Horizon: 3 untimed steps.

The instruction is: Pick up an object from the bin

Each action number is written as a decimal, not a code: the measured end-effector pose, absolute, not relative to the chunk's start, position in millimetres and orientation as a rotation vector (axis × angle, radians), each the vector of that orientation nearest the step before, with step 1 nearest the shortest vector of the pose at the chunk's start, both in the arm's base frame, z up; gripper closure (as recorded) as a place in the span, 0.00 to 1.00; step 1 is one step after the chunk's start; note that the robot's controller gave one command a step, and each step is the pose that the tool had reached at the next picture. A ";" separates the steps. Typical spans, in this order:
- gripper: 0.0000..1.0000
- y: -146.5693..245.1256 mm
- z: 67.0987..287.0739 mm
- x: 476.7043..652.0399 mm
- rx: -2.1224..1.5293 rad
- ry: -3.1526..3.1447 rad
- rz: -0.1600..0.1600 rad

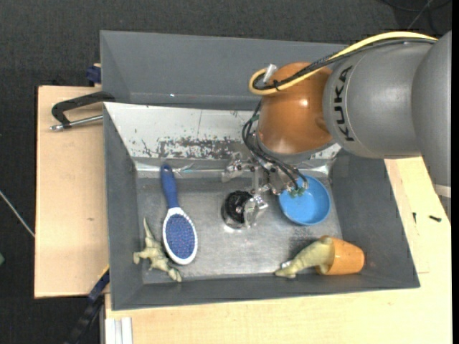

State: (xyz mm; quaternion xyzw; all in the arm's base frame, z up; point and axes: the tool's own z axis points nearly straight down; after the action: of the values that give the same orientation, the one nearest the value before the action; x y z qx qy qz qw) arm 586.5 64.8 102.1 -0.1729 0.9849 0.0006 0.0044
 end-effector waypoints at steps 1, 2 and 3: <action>0.00 33.4 72.8 594.7 -0.610 3.074 0.007; 0.00 35.3 75.0 595.8 -0.611 3.078 0.004; 1.00 36.7 77.9 600.0 -0.605 3.061 0.005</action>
Offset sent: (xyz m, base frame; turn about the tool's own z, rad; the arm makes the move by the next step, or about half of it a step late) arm 0.0056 -0.0332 -0.0321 -0.0459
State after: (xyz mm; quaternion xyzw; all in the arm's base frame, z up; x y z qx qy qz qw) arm 600.0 36.7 77.9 -0.1939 0.9810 0.0016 0.0109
